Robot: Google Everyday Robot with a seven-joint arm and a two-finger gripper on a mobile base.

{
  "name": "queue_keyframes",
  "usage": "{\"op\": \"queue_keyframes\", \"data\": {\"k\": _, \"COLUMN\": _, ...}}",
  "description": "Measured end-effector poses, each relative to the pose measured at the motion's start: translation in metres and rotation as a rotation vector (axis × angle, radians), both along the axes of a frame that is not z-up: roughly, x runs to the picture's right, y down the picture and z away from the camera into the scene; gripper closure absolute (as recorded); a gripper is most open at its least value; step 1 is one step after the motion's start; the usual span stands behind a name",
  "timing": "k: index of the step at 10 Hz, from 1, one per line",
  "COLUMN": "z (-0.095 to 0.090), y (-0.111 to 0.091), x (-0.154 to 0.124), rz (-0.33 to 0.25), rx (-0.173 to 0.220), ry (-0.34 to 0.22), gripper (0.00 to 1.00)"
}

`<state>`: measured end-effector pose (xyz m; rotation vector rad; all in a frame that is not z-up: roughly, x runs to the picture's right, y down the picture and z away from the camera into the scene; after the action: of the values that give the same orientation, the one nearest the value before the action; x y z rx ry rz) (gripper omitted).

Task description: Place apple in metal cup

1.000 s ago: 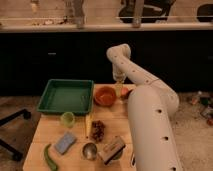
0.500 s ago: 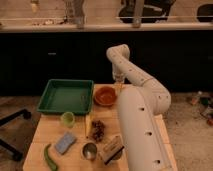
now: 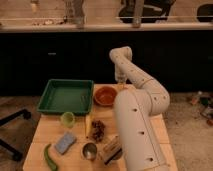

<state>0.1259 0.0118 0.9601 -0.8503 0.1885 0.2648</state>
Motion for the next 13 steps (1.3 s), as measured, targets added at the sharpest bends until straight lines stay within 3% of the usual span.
{"op": "queue_keyframes", "data": {"k": 8, "z": 0.013, "y": 0.004, "x": 0.000, "rz": -0.067, "rx": -0.018, "ry": -0.002, "gripper": 0.20}}
{"op": "queue_keyframes", "data": {"k": 13, "z": 0.022, "y": 0.011, "x": 0.003, "rz": -0.070, "rx": -0.044, "ry": -0.004, "gripper": 0.20}}
